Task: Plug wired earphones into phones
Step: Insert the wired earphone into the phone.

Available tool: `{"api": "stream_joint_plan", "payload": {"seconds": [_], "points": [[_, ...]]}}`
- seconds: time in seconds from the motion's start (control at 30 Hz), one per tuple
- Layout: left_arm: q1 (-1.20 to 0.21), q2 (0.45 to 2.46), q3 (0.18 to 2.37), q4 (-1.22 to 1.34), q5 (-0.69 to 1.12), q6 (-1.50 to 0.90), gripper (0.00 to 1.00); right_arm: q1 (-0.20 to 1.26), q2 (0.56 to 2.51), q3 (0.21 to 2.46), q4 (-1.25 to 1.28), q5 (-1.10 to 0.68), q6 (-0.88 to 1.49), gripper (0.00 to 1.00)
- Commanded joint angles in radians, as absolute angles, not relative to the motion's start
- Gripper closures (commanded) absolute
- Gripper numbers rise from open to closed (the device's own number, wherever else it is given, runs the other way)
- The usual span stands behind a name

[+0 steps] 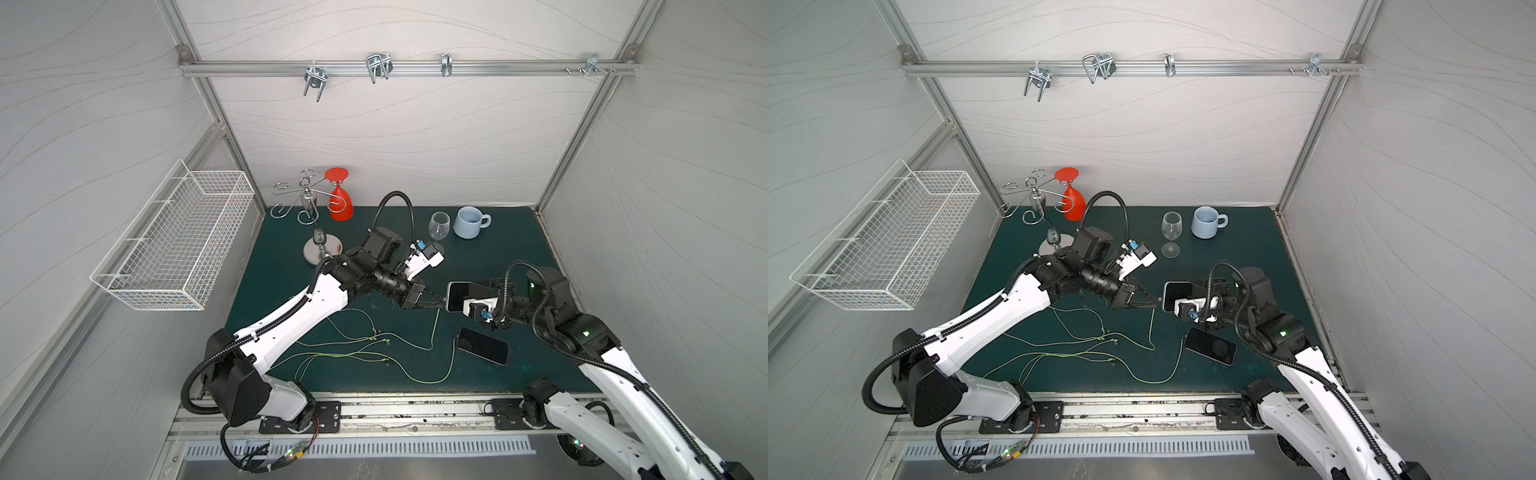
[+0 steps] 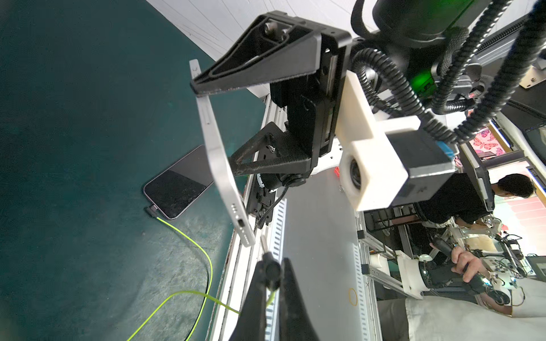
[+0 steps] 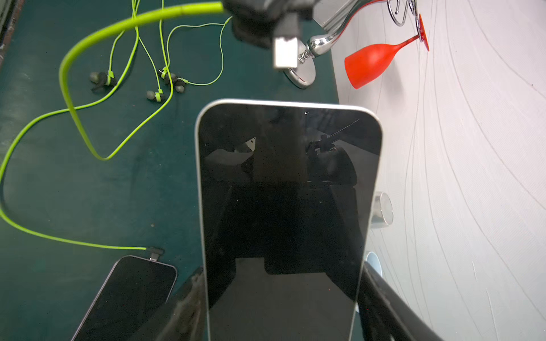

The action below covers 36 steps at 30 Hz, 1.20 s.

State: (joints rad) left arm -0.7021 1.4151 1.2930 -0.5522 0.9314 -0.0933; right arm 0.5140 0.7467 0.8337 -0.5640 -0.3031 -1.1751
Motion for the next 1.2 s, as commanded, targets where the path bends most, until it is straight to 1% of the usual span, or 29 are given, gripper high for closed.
{"api": "stream_joint_plan", "payload": {"seconds": [0.0,0.27,0.47,0.8,1.17], "points": [[-0.707,1.423,1.335,-0.549,0.919,-0.056,1.0,0.529,0.741,0.856,-0.519,-0.327,-1.166,0.42],[-0.707,1.452,1.356,-0.59,0.91,-0.017,1.0,0.538,0.757,0.857,-0.485,-0.313,-1.144,0.42],[-0.707,1.433,1.35,-0.596,0.891,0.006,1.0,0.538,0.757,0.841,-0.483,-0.296,-1.139,0.42],[-0.708,1.411,1.322,-0.537,0.879,-0.025,1.0,0.538,0.758,0.834,-0.489,-0.291,-1.142,0.43],[-0.708,1.419,1.321,-0.569,0.866,-0.004,1.0,0.539,0.756,0.834,-0.494,-0.308,-1.143,0.43]]}}
